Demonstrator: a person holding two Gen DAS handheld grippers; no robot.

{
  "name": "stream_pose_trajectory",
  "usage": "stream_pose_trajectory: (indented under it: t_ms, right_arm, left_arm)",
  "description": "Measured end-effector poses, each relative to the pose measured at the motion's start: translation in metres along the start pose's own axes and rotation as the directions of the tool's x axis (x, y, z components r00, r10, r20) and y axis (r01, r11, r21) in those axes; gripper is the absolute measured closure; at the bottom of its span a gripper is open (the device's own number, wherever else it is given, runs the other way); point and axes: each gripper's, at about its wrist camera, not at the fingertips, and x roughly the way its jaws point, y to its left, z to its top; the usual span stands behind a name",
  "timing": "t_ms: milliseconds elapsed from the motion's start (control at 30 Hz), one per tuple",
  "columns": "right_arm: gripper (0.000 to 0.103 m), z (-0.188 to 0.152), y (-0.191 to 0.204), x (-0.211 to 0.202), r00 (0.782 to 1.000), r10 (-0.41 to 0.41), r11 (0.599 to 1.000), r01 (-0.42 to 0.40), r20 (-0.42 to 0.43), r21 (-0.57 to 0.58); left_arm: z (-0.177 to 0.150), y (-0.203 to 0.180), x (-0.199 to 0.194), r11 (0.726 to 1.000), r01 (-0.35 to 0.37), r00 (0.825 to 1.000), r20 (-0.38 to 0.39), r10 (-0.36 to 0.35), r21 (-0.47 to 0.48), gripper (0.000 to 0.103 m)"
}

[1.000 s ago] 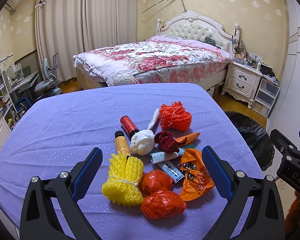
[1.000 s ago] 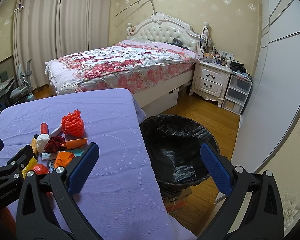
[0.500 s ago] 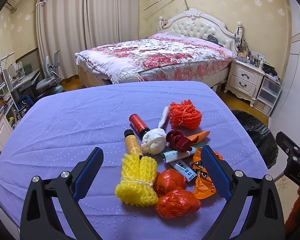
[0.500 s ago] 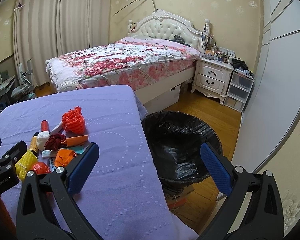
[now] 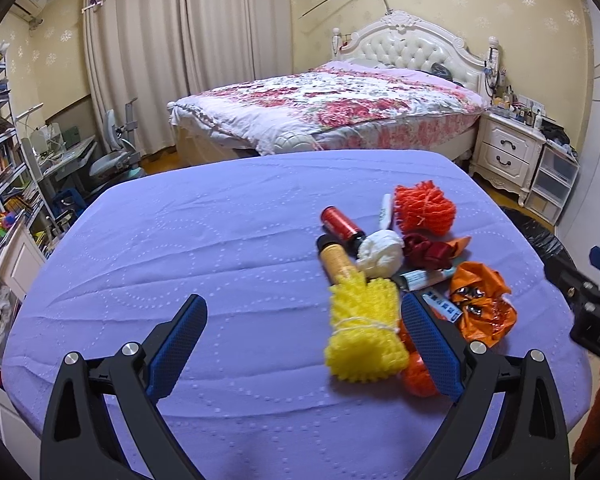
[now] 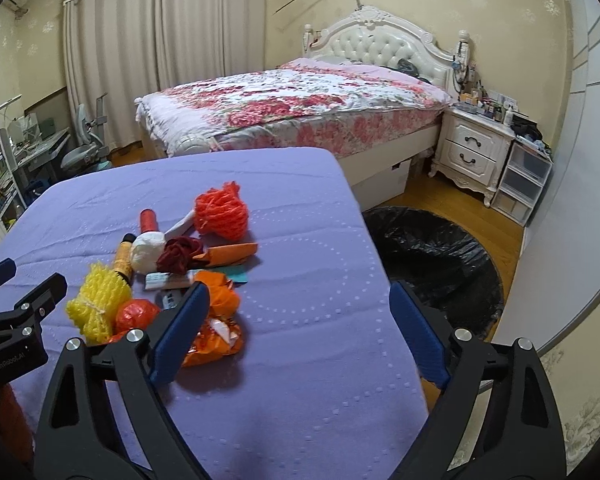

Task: Collect trash
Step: 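Grasp the orange candy wrapper bag with the right tool, then grasp the yellow foam fruit net with the left tool while the right tool holds the orange bag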

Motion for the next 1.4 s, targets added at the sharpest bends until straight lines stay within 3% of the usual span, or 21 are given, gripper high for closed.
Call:
stream_pose_trajectory:
  t_ms: [267,333,467,567,700,933,1267,1400]
  right_arm:
    - [0.028,-0.011,0.033,0.018,0.994,0.078,0.995,-0.082,-0.082,-0.048]
    - [0.033,-0.012,0.037,0.024,0.992,0.082,0.995,-0.088,-0.097,-0.051]
    - [0.043,-0.016,0.037,0.036,0.985,0.102,0.994,-0.107,-0.143,-0.03]
    - [0.065,-0.02,0.038,0.044,0.976,0.128,0.991,-0.134,-0.175,-0.023]
    - [0.068,-0.02,0.038,0.041,0.975,0.142,0.989,-0.147,-0.168,-0.017]
    - [0.068,-0.016,0.027,0.027,0.99,0.081,0.996,-0.086,-0.113,-0.038]
    - [0.068,-0.018,0.004,0.028,0.992,0.072,0.997,-0.073,-0.103,0.001]
    - [0.068,-0.02,0.002,0.029,0.992,0.075,0.997,-0.074,-0.104,0.01]
  left_arm:
    - [-0.005,0.018,-0.002,1.0,-0.004,1.0,-0.01,0.004,-0.019,0.011]
    - [-0.006,0.02,-0.001,1.0,-0.011,1.0,-0.013,0.01,-0.018,0.023]
    - [-0.009,0.025,0.003,1.0,-0.005,0.999,-0.037,0.004,-0.031,0.026]
    - [-0.009,0.027,0.004,0.999,-0.009,0.999,-0.039,0.007,-0.039,0.026]
    - [-0.007,0.024,0.008,0.999,0.001,0.999,-0.048,-0.003,-0.041,0.025]
    - [-0.004,0.012,0.009,0.999,0.036,0.998,-0.051,-0.038,-0.031,0.02]
    - [-0.01,-0.007,0.027,0.995,0.104,0.987,-0.125,-0.105,-0.012,0.02]
    - [-0.014,-0.006,0.03,0.982,0.186,0.971,-0.146,-0.189,-0.034,0.039]
